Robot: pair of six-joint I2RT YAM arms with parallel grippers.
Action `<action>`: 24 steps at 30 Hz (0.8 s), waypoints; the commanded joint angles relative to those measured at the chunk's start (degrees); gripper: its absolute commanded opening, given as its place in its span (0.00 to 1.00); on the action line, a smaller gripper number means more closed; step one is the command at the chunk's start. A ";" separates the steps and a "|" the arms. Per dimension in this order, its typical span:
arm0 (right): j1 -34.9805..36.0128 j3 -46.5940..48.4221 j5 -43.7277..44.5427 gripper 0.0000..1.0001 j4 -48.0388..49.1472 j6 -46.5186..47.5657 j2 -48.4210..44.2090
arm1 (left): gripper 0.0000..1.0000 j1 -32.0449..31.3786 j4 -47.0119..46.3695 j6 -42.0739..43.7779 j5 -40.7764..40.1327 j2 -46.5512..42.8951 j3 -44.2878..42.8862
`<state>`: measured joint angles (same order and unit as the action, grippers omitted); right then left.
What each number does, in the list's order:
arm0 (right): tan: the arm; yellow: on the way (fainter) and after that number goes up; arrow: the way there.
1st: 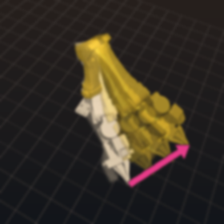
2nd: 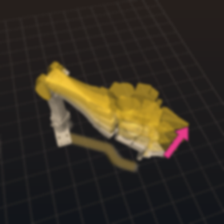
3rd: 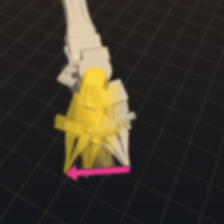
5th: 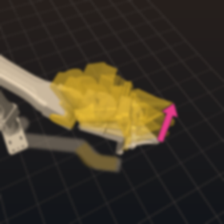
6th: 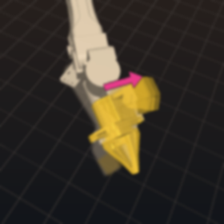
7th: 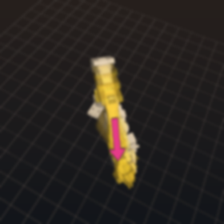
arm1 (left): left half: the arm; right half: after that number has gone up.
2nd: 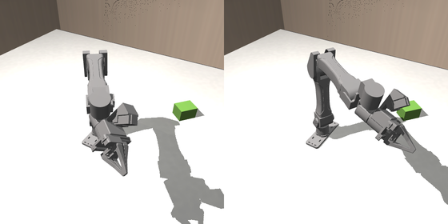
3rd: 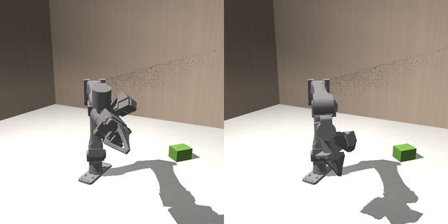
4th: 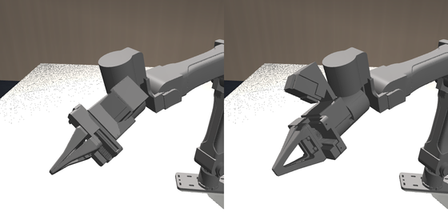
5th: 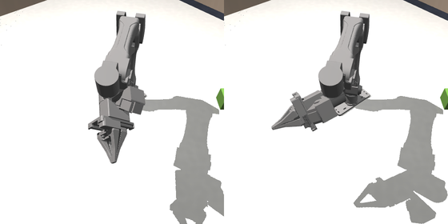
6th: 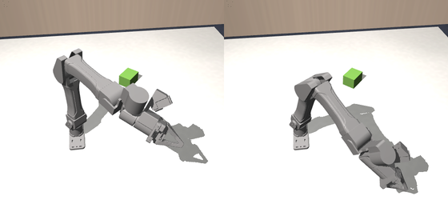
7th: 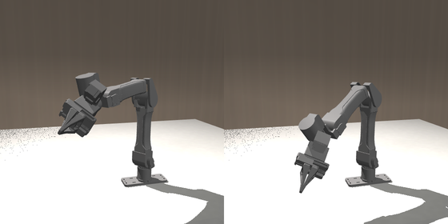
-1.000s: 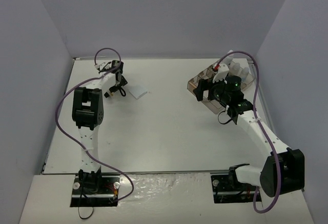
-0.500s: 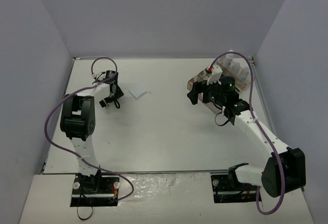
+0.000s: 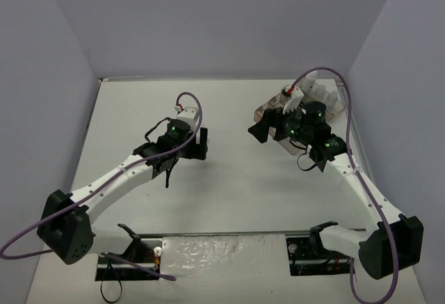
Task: Organize the makeup
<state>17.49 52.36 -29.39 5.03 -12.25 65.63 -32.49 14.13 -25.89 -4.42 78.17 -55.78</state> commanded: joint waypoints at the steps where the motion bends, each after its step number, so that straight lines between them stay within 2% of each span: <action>1: 0.81 4.91 -8.45 0.88 -0.18 -3.10 -0.56 | 0.15 -7.12 -7.31 11.22 3.06 -10.08 1.61; 7: 3.31 7.44 -15.62 0.72 -0.38 -7.20 1.72 | 0.16 -14.69 -10.03 18.18 6.23 -15.04 1.24; 13: 6.67 8.99 -17.37 0.69 -0.45 -10.04 2.91 | 0.18 -19.30 -11.08 21.74 6.45 -14.19 -1.94; 17: 8.17 8.11 -17.81 0.67 -0.37 -10.77 3.45 | 0.18 -19.98 -16.21 22.47 6.35 -14.62 -1.61; 24: 11.33 6.31 -15.70 0.64 -0.37 -10.86 5.25 | 0.18 -20.44 -19.08 23.29 7.37 -14.16 -2.93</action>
<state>27.26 58.52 -44.77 2.09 -22.23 69.95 -52.41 3.38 -4.54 1.77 64.88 -53.32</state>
